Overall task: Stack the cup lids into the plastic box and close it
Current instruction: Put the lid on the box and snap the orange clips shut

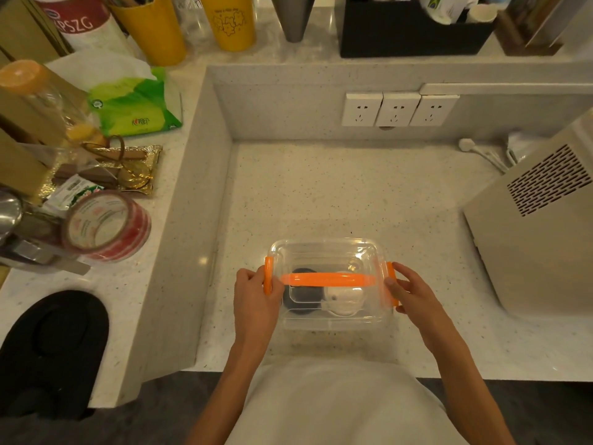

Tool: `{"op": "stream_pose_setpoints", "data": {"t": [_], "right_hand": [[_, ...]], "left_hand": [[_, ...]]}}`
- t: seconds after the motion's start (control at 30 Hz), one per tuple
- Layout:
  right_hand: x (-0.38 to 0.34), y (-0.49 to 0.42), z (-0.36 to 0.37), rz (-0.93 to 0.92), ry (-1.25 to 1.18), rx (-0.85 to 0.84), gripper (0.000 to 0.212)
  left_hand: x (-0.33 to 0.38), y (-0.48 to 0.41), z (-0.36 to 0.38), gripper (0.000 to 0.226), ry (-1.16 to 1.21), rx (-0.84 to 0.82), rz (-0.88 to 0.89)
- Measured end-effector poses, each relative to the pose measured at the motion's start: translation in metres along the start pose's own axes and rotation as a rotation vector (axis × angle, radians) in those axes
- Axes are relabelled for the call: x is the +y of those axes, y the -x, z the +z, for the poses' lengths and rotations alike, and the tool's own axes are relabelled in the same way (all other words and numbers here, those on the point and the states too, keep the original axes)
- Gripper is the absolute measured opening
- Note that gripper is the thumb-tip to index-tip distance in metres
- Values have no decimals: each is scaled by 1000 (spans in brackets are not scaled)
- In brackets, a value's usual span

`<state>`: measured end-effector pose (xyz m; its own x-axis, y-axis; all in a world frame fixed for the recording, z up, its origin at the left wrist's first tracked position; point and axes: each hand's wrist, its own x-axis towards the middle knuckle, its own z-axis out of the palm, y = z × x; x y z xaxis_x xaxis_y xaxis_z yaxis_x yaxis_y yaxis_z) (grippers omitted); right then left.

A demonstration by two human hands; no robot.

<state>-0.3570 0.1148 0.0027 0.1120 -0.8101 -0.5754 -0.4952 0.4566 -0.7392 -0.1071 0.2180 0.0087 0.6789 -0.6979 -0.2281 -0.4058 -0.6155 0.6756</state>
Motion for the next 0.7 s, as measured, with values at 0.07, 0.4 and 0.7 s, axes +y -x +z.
{"op": "stream_pose_setpoints", "data": {"t": [0.07,0.4,0.7], "right_hand": [[0,-2,-1,9,4,-12,53],[0,1,1,-31,32,48,59],[-14,15,19,-149,101,130,42]], "left_hand": [[-2,1,1,13,-5,17,21],[-18,0,0,35,21,-36,-3],[-18,0,-2,21,110,-75,33]]}}
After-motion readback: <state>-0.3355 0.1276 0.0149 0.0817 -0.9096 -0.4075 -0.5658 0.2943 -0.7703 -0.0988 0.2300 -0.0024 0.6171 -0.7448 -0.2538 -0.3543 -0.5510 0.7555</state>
